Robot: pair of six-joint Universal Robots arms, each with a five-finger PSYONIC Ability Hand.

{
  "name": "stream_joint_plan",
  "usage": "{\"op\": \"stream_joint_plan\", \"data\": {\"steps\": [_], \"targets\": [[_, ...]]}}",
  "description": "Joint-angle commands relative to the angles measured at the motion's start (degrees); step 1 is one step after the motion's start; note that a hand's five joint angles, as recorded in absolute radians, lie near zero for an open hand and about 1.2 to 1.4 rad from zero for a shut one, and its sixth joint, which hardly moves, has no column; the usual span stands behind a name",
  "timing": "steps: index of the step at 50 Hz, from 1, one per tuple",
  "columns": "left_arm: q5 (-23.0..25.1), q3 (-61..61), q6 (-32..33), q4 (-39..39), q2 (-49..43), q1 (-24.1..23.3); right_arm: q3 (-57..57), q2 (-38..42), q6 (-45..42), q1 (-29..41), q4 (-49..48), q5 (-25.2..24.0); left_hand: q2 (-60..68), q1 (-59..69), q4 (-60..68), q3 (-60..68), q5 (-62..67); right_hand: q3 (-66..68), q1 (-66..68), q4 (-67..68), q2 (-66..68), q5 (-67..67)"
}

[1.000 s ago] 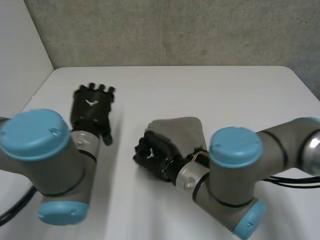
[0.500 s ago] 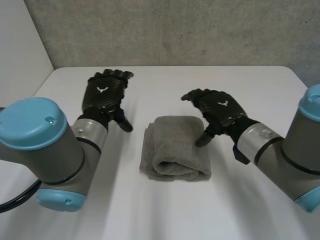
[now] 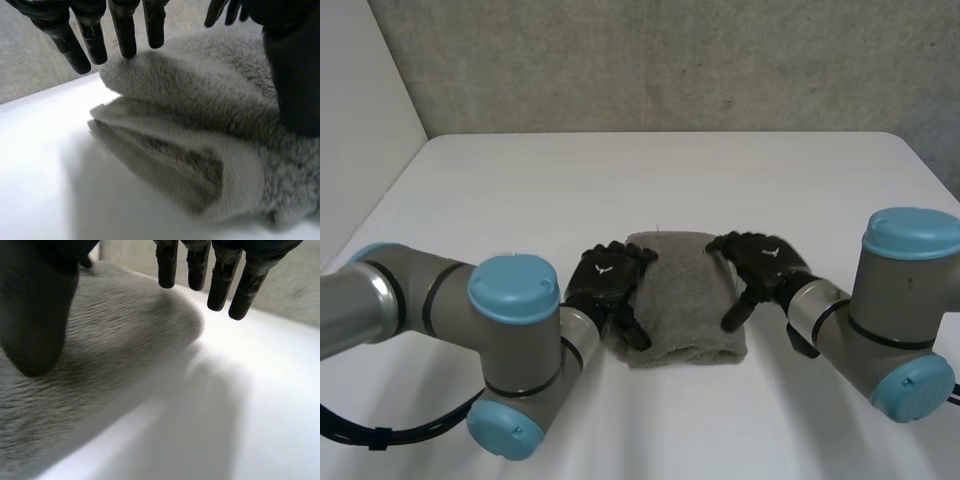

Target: Fold the towel.

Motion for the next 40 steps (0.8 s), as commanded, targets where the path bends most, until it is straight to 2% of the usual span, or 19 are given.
{"op": "stream_joint_plan", "data": {"steps": [1, 5, 7, 12, 21, 29, 40], "targets": [[-0.5, 0.1, 0.0, -2.3, 10.1, 0.8, 0.0, -11.1, -2.3, 0.5, -0.2, 8.1, -2.3, -2.7, -2.4, -1.7, -11.9, -4.1, -3.3, -5.2, -4.8, -0.4], [-2.0, 0.1, 0.1, -2.6, 14.7, 1.0, -0.4, -16.1, -2.2, 0.2, -0.1, 9.6, -2.4, -2.8, -2.6, -1.9, -12.1, -4.1, -3.3, -5.2, -4.8, -0.4], [-4.2, -0.1, 0.3, -3.8, 20.2, 2.4, -0.4, -21.3, -1.8, -0.3, 0.1, 11.0, -2.6, -3.0, -2.8, -2.1, -12.3, -4.1, -3.3, -5.2, -4.8, -0.4], [-6.7, -0.3, 1.4, -6.8, 26.4, 5.6, -0.5, -25.8, -2.0, -0.4, 2.0, 13.8, -2.8, -3.2, -3.0, -2.2, -12.4, -4.1, -3.3, -5.2, -4.8, -0.4], [-7.2, -0.8, 3.6, -13.0, 29.5, 8.4, -2.0, -26.7, -2.0, -0.4, 9.1, 13.5, -3.3, -3.7, -3.5, -2.7, -12.9, -4.1, -3.3, -5.2, -4.8, -0.4], [-7.1, -2.8, 3.5, -12.6, 32.1, 10.3, -2.1, -26.7, -2.1, -0.4, 9.4, 13.4, -3.3, -3.7, -3.5, -2.7, -12.9, -4.1, -3.3, -5.2, -4.8, -0.4], [-7.0, -5.7, 2.4, -10.7, 33.9, 10.6, -1.2, -26.6, -1.8, -0.4, 8.0, 13.2, -4.8, -5.2, -5.0, -4.2, -14.4, -4.1, -3.3, -5.2, -4.8, -0.4]]}}
